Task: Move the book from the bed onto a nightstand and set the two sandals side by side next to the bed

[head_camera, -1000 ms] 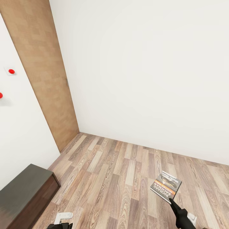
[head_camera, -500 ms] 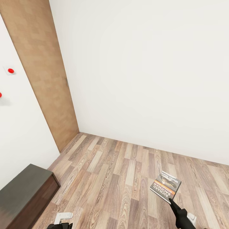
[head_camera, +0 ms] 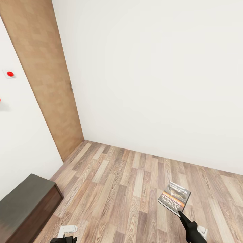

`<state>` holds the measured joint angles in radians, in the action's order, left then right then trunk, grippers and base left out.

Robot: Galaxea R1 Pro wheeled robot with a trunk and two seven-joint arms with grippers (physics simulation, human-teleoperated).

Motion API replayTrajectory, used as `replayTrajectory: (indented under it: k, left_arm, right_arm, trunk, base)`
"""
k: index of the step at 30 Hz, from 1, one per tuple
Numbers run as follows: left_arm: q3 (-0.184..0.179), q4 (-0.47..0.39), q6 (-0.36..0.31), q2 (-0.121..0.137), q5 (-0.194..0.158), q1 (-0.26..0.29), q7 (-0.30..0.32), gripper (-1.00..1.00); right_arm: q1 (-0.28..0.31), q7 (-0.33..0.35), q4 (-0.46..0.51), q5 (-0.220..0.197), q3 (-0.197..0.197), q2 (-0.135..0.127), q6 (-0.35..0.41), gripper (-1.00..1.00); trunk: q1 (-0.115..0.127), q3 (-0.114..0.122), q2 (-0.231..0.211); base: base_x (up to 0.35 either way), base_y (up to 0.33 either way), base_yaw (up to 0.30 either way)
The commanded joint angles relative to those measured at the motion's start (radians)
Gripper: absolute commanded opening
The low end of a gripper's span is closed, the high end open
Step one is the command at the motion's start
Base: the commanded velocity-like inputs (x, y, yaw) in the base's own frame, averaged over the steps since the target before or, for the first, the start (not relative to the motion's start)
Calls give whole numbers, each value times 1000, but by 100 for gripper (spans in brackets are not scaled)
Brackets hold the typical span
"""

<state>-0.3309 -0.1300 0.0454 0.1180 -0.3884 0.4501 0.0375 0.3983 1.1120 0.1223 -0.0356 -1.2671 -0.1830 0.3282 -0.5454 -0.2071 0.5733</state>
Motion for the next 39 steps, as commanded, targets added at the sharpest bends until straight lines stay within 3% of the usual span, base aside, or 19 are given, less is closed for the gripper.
replayTrajectory:
  k: [1, 5, 12, 39]
  left_arm:
    - [-8, 1, 4, 0, -10, 1, 3, 100]
    - [-8, 1, 4, 1, -10, 1, 3, 100]
    - [-8, 1, 4, 0, -10, 1, 2, 100]
    - [-8, 1, 4, 0, -10, 1, 2, 100]
  right_arm:
    - [1, 2, 0, -4, -1, 0, 10, -100]
    - [1, 2, 0, -5, -1, 0, 2, -100]
    - [1, 10, -9, -7, -2, 1, -75, -100]
    - [1, 15, -12, -9, -3, 2, -109, -100]
  trunk:
    - [-4, -5, 9]
    - [-20, -17, 37]
    - [-20, -16, 37]
    - [-20, 22, 37]
  base:
    - [0, 0, 0]
    - [0, 0, 0]
    - [0, 0, -2]
    - [0, 0, -4]
